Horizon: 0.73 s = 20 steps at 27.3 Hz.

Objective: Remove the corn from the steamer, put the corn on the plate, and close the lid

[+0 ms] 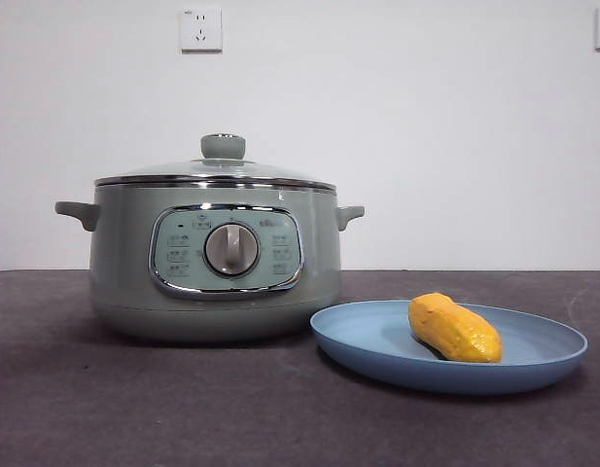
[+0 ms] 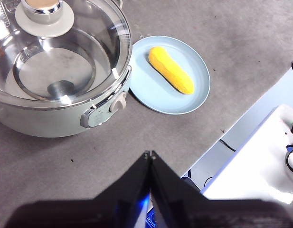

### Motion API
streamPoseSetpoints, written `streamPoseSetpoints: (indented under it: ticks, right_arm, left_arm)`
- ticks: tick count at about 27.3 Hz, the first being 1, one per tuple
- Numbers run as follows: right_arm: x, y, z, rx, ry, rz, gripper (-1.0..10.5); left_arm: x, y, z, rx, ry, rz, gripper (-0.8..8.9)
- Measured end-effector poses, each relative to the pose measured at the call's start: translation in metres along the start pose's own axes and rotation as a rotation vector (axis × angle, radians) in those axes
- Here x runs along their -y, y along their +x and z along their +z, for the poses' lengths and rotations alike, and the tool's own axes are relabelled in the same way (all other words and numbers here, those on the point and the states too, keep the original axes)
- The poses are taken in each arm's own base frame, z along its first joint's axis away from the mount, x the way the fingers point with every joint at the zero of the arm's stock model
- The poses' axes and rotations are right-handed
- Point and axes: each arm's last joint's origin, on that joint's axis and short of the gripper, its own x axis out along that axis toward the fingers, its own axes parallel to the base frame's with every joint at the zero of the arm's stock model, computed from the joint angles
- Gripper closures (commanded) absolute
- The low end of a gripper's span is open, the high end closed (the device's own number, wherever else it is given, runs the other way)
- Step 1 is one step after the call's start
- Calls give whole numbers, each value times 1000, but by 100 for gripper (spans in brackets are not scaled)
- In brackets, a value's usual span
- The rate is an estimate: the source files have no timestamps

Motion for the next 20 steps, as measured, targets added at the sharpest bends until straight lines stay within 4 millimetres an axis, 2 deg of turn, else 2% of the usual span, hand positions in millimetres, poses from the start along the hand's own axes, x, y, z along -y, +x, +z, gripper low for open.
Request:
streamPoseSetpoints:
  ticks: [8,11,15,17,20]
  right_arm:
    - [0,0,0,0,0,0,946]
    - [0,0,0,0,0,0,946]
    - [0,0,0,0,0,0,946]
    - [0,0,0,0,0,0,946]
    - [0,0,0,0,0,0,946]
  left_arm:
    - [-2,0,4,37,33,60,816]
    - [-7,-6,15,177,108,153,816]
    - [-16,-30,23,476,224,271,817]
    - [-20,-41,16,604,269,315,817]
    - [-26,-48,-6,762,318,420,816]
